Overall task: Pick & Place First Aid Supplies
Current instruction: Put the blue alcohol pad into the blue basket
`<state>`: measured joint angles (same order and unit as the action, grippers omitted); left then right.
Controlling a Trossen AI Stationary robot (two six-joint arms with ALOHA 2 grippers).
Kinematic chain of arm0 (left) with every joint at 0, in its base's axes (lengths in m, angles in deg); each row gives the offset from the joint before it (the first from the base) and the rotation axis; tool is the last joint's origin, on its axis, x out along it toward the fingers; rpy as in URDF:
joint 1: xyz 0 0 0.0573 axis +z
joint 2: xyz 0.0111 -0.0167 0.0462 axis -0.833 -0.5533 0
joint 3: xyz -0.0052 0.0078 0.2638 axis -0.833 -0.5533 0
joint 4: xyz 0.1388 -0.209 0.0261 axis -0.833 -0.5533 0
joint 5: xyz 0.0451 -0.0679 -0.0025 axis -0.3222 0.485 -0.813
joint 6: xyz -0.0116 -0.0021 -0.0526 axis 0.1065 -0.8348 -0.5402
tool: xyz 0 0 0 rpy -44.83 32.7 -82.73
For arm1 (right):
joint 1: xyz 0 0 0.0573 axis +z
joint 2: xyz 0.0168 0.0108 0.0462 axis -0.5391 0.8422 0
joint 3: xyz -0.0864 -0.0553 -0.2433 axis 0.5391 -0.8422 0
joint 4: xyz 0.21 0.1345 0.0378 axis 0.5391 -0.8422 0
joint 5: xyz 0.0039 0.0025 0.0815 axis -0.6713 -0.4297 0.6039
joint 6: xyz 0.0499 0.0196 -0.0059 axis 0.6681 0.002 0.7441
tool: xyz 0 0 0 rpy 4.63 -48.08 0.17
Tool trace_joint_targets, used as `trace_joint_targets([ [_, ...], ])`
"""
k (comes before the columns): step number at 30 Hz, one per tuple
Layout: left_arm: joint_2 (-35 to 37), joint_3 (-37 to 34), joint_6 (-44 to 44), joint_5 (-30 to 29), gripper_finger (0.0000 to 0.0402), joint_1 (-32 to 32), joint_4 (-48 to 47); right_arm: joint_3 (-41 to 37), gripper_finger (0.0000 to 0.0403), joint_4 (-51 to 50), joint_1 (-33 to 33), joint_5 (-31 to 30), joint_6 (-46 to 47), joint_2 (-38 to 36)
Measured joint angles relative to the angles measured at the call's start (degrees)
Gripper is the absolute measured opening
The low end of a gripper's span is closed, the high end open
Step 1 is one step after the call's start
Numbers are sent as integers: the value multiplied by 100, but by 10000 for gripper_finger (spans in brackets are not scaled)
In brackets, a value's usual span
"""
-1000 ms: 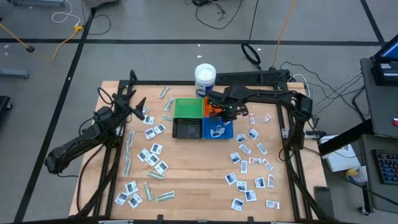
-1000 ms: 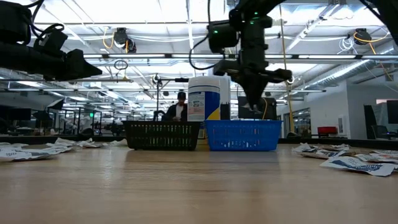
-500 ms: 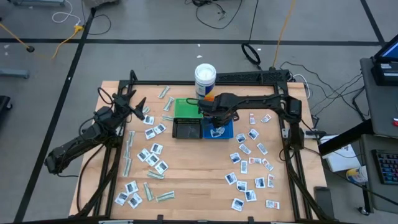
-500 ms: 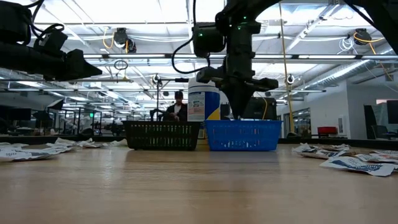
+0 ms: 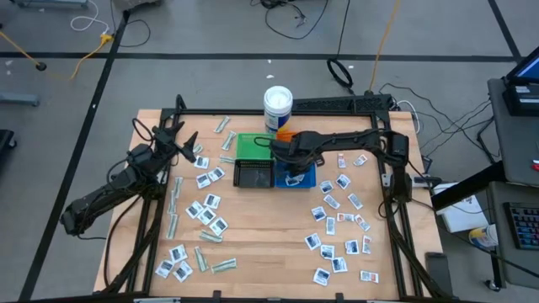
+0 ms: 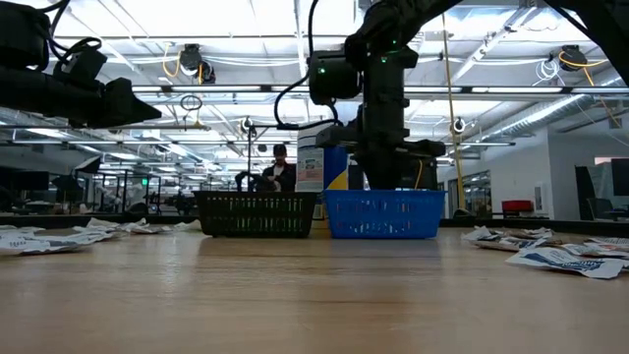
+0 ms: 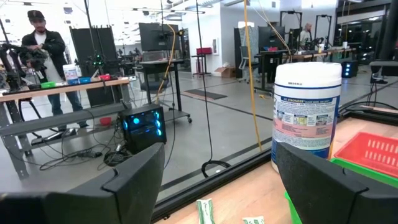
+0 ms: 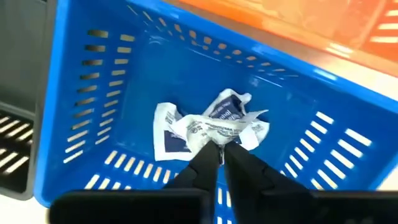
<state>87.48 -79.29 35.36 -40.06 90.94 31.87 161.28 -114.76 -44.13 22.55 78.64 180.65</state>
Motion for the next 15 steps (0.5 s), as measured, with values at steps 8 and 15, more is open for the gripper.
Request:
trace_joint_targets([
  [8, 2, 0, 0, 2, 308, 0, 0, -2, 149, 2, 0, 19, -4, 0],
  [15, 2, 0, 0, 0, 308, 0, 0, 33, 195, -6, -11, 47, 7, -125],
])
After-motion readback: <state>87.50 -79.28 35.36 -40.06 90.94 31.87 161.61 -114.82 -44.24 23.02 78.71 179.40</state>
